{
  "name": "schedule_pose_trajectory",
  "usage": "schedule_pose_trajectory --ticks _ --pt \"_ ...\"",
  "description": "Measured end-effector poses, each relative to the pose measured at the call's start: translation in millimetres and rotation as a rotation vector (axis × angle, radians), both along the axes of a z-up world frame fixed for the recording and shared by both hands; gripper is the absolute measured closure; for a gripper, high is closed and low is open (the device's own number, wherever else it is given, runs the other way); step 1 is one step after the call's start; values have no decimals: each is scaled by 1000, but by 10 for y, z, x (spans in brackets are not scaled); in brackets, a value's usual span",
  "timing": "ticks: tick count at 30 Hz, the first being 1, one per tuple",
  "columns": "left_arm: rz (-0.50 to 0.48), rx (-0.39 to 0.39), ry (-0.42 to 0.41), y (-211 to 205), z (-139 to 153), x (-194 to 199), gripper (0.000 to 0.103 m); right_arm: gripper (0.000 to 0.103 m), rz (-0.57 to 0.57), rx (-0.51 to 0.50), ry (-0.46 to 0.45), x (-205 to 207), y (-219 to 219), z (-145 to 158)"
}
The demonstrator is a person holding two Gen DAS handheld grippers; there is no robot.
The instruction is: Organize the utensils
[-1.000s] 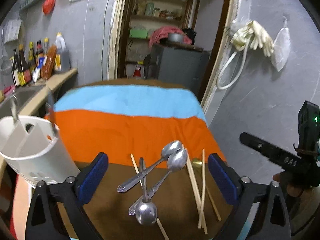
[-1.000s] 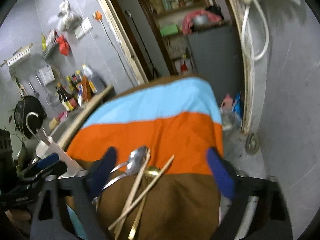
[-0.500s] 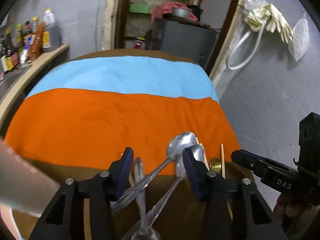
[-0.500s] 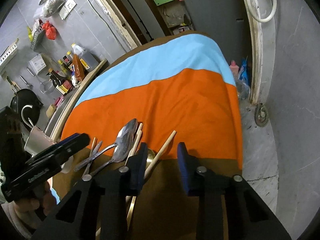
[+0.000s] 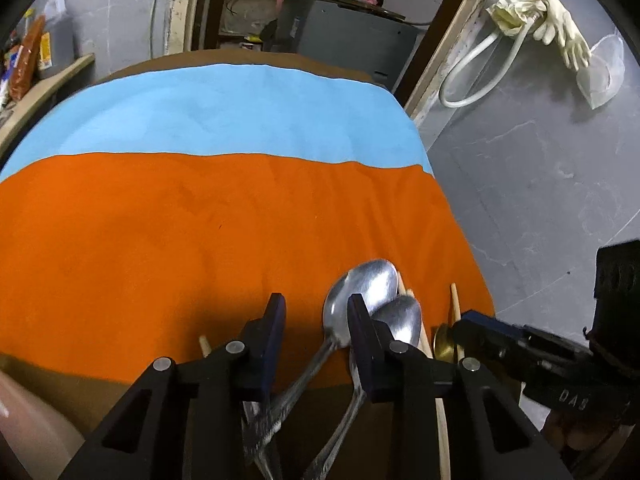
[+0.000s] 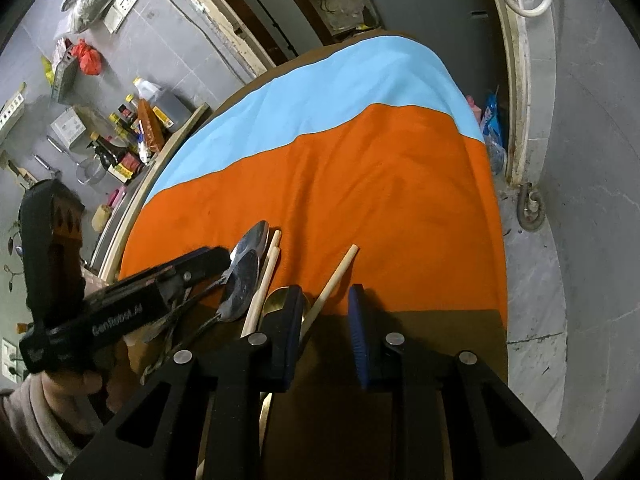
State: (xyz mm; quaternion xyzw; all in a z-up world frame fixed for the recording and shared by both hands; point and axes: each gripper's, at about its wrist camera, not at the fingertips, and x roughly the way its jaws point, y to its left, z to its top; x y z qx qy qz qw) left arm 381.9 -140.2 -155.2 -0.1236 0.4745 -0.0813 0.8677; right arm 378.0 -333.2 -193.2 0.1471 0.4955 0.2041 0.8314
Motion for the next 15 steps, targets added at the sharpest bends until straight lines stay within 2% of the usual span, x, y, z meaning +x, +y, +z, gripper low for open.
schedule_pose_trajectory --ticks 5,9,15 --pt "-46 -8 1 -28 -28 122 73 82 5 -1 3 17 -5 -3" --pt "-103 -50 17 -34 -50 184 73 86 10 -12 7 41 -2 -11" --pt "-161 -73 61 -22 -53 282 73 87 -8 27 38 85 -32 -43"
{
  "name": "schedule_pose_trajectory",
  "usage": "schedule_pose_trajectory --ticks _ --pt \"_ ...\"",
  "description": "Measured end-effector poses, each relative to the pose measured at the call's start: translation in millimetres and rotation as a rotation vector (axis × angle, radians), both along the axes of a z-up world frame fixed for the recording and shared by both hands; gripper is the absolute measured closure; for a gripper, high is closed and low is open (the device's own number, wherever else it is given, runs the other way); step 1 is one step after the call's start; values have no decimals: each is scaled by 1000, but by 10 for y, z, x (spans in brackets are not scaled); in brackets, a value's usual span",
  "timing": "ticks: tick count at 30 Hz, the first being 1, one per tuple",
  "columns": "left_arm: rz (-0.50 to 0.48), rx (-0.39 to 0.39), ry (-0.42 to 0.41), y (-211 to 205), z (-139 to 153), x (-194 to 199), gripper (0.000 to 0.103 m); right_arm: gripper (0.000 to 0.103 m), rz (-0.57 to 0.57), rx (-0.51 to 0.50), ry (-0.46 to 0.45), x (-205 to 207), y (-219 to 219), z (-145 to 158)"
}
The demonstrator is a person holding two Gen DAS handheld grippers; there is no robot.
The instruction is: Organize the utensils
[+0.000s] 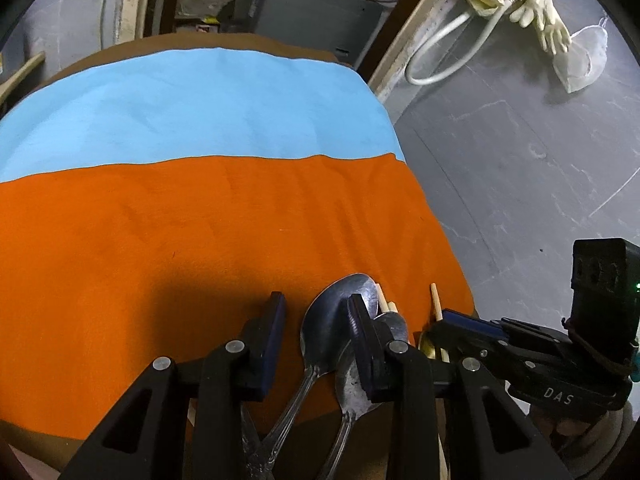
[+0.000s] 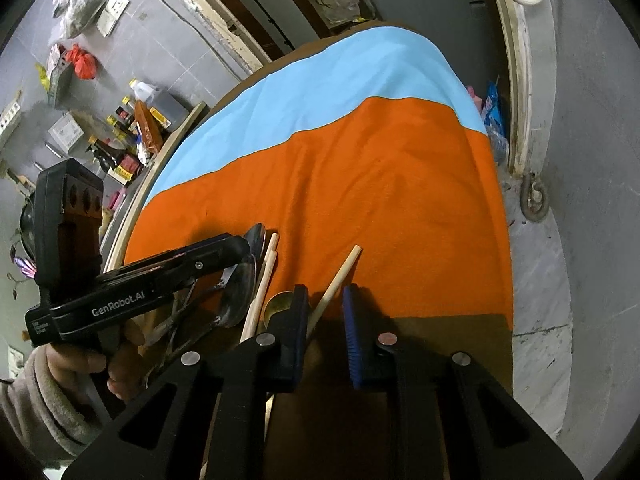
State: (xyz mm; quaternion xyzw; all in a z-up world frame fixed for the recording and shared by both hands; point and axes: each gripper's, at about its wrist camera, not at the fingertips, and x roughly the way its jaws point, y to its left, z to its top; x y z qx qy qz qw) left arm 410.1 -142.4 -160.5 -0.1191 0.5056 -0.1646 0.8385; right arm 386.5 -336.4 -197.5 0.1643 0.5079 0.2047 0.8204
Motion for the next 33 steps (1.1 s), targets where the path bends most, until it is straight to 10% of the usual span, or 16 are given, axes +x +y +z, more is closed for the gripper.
schedule_pose_trajectory --ticks 8,33 --pt "14 57 24 -129 13 46 94 87 -9 4 17 1 23 -25" --pt "10 24 216 -64 51 -195 97 95 -22 27 38 -48 -66 -64"
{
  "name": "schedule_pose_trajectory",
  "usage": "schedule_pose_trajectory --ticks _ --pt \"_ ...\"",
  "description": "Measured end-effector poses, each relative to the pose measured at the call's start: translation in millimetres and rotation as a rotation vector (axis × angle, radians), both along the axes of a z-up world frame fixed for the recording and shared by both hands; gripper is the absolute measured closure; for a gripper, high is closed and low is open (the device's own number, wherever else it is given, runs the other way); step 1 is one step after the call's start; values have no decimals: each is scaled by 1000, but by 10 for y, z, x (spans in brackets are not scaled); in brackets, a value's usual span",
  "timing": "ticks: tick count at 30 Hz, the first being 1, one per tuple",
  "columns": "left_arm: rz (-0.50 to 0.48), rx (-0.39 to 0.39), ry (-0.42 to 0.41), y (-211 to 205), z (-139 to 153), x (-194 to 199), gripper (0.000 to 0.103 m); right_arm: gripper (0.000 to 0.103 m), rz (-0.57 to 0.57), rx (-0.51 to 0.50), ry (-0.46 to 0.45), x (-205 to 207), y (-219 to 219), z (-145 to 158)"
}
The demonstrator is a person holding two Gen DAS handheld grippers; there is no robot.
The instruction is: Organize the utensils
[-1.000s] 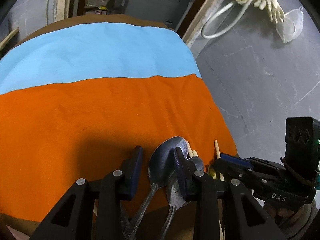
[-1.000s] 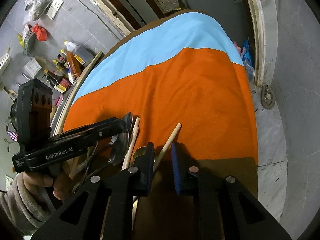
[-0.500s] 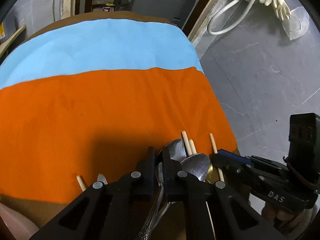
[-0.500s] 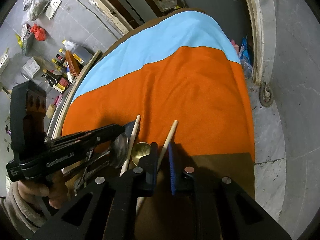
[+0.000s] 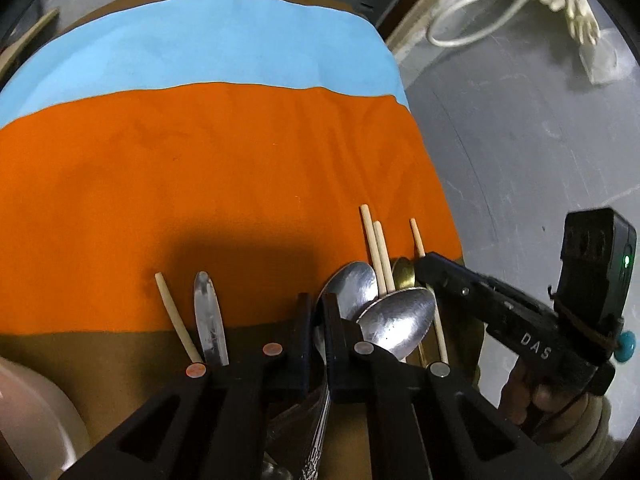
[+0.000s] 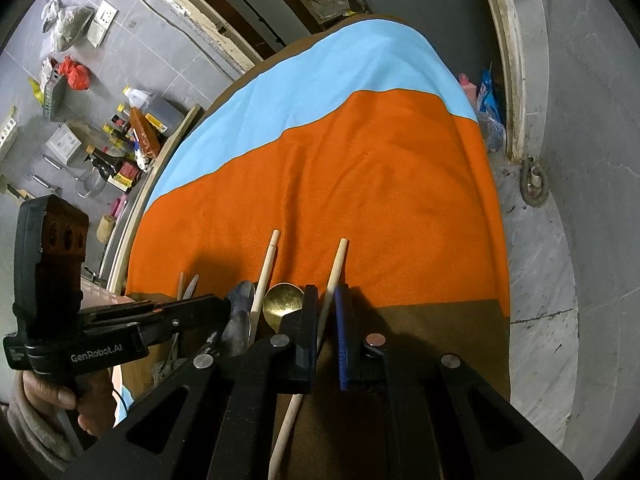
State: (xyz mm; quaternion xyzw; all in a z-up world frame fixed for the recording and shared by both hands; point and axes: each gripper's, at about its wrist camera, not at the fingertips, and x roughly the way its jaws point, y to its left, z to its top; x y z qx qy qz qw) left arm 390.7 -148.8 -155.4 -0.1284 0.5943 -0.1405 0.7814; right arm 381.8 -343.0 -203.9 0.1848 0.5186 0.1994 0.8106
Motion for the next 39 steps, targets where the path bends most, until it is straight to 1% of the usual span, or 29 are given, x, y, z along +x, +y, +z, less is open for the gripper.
schedule_pose_trajectory --ticks 2,4,5,6,9,13,16,17,18,23,26,31,34,37,39 --pt "-35 3 -4 -20 -7 30 96 95 4 0 2 5 -4 -2" --pt "-63 -9 -4 -15 -17 60 94 95 7 1 5 7 -10 -1" --pt "-73 -21 -1 -22 -30 126 91 95 10 2 6 13 -12 -1" --pt "-84 -35 0 -20 -36 142 87 95 13 2 7 13 -13 -2" --pt "-118 -75 -2 -36 -52 165 77 95 34 -3 12 35 1 6" --pt "-163 -63 -13 -100 -65 190 77 95 56 -9 21 68 10 6" --pt "-172 -43 -11 -136 -65 206 80 95 59 -17 30 77 31 10" --pt "-172 -28 -12 -142 -59 193 86 95 60 -22 32 81 44 13" --pt "-167 -20 -14 -157 -58 195 87 95 60 -25 34 85 54 12" --pt "-132 -13 -13 -150 -32 115 94 95 67 -37 66 152 103 8" --pt "-99 -27 -9 -92 -11 42 98 95 73 -44 86 182 122 3" --pt "-42 -71 -19 -36 57 -105 101 95 83 -57 113 225 146 -6" --pt "-30 -92 -23 -25 89 -147 101 95 85 -69 126 255 165 -11" --pt "-20 -100 -18 -14 94 -170 101 95 85 -104 121 285 223 4" --pt "-8 -102 -23 -28 99 -179 101 96 92 -142 101 274 288 28"
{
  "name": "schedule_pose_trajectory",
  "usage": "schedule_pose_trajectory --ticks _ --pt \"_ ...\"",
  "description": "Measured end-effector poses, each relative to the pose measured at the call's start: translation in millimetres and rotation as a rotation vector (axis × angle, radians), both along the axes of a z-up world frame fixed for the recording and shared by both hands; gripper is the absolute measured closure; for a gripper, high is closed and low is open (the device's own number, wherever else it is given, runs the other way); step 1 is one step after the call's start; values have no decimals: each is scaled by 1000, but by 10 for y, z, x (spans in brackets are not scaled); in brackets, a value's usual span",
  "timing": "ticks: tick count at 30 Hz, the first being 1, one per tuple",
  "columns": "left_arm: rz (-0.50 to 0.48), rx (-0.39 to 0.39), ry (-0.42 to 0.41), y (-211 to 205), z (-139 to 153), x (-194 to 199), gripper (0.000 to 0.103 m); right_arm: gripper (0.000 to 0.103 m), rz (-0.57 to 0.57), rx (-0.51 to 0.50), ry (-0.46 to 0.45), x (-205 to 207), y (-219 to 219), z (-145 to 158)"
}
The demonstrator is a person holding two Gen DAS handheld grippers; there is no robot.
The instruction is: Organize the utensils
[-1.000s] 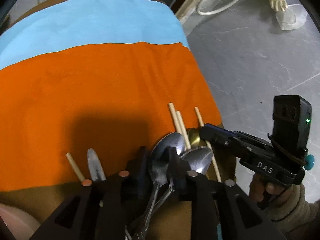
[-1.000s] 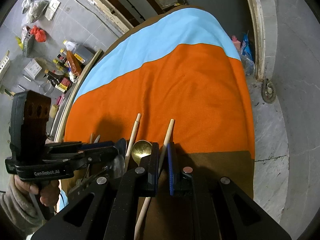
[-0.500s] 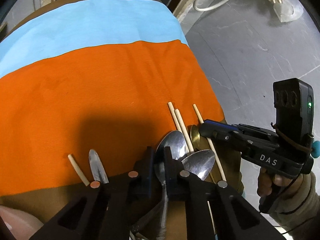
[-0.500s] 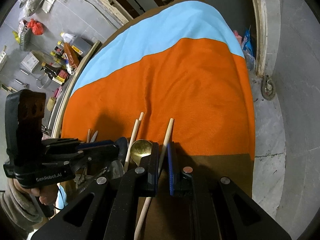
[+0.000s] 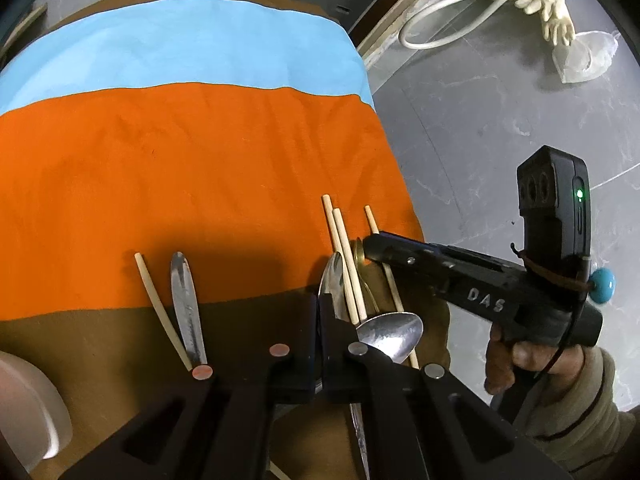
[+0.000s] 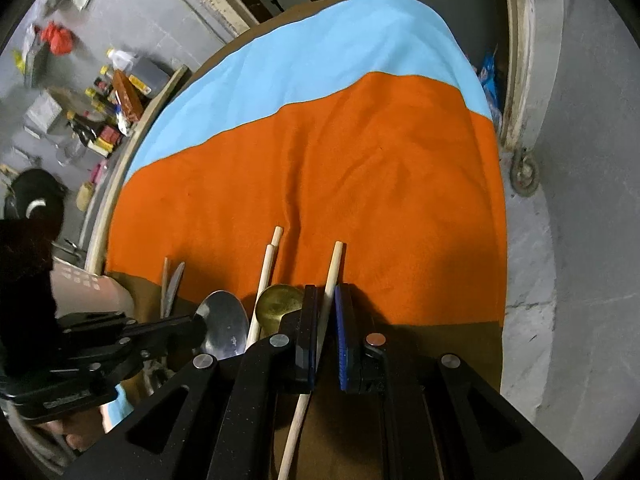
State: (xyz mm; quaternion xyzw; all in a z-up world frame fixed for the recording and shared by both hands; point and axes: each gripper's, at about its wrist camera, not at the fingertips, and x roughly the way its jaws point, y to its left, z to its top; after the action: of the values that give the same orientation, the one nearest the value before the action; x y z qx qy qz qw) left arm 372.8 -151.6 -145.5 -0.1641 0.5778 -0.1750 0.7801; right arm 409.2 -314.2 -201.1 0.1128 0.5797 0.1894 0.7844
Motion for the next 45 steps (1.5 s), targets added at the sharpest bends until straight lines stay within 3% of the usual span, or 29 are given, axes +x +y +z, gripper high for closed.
schedule_pose_trajectory --ticks 5,9,15,25,36,45 --pt "27 38 -53 0 108 -158 102 98 -46 38 -48 -88 -21 108" --pt "54 90 -168 25 287 -374 102 98 -95 121 -151 -277 -105 300" --pt "145 100 -318 154 523 -676 102 98 -123 196 -321 -602 -108 643" --pt "231 120 -513 371 1107 -1040 102 98 -92 246 -538 -871 -25 1304" --pt "327 141 -686 788 1827 -1412 102 98 -3 300 -780 -1048 496 2231" --pt "470 178 -784 1463 2226 -1651 102 98 42 374 -861 -1085 977 2598"
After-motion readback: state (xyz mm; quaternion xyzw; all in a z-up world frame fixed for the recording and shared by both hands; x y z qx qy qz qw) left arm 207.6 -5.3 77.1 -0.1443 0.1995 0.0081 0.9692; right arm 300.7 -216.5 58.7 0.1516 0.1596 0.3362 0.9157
